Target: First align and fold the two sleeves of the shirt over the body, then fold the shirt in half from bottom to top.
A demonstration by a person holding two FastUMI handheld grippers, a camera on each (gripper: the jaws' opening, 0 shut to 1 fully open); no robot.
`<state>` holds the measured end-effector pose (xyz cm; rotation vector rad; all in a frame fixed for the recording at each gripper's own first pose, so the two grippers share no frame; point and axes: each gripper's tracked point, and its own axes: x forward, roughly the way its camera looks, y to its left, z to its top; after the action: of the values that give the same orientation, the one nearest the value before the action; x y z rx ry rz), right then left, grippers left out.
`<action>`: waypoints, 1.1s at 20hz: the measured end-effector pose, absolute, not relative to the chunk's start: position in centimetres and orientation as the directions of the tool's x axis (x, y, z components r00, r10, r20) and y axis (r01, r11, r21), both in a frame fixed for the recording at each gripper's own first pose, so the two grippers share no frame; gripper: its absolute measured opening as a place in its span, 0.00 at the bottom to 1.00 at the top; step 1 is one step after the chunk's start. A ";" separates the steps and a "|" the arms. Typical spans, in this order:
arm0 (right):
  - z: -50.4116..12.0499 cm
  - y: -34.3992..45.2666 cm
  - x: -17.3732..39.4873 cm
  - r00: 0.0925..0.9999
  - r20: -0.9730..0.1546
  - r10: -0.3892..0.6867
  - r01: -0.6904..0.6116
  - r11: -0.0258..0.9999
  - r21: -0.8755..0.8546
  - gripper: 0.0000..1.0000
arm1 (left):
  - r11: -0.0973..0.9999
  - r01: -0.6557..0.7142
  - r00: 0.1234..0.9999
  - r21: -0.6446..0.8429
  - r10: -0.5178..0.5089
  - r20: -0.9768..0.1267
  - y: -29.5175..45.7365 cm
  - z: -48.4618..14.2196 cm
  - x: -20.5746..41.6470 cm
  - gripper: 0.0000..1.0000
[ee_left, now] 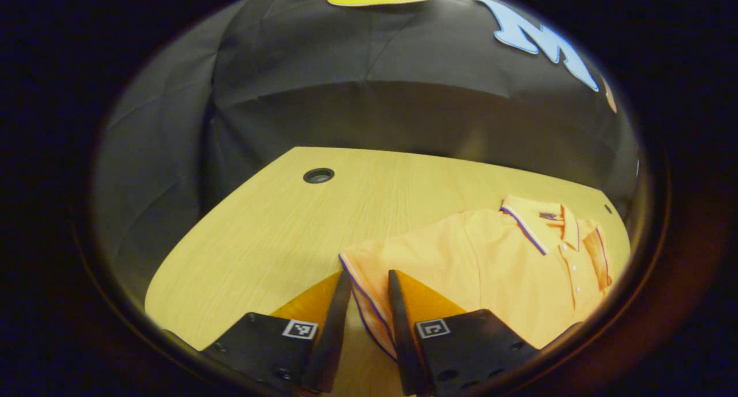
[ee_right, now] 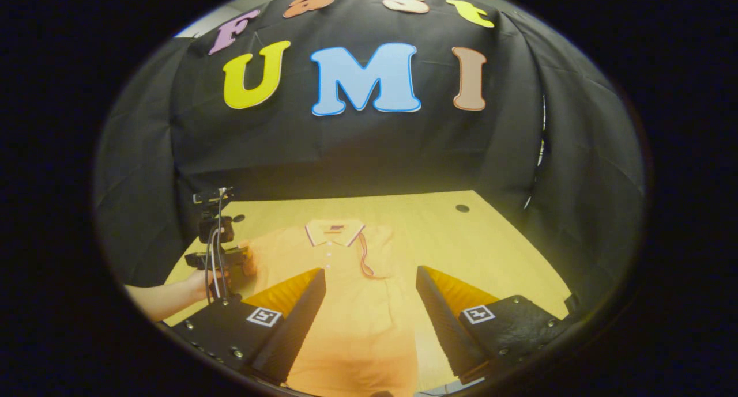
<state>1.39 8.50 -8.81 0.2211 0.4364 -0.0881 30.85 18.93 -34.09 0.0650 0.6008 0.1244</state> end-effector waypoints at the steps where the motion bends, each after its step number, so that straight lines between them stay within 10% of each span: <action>1: -9.1 8.2 1.3 0.901 -0.432 -0.043 0.138 0.972 0.192 0.98 | 0.992 -0.090 0.819 0.090 0.125 -0.560 18.5 -34.0 30.8 0.42; 3: -9.5 7.6 0.9 0.896 -0.441 -0.050 0.150 0.969 0.195 0.98 | 0.993 -0.080 0.823 0.086 0.114 -0.556 18.2 -34.0 31.1 0.39; 4: -9.8 7.5 0.8 0.893 -0.447 -0.050 0.154 0.967 0.201 0.98 | 0.992 -0.082 0.819 0.094 0.121 -0.561 18.1 -34.1 30.9 0.11; 22: -10.9 6.7 0.4 0.878 -0.469 -0.093 0.219 0.951 0.220 0.98 | 0.980 0.172 0.876 0.097 -0.107 -0.471 5.2 -28.3 31.4 0.07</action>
<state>0.44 6.68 -10.95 0.2728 0.4727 -0.1648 31.39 5.19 -28.29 0.1378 0.4824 -0.1459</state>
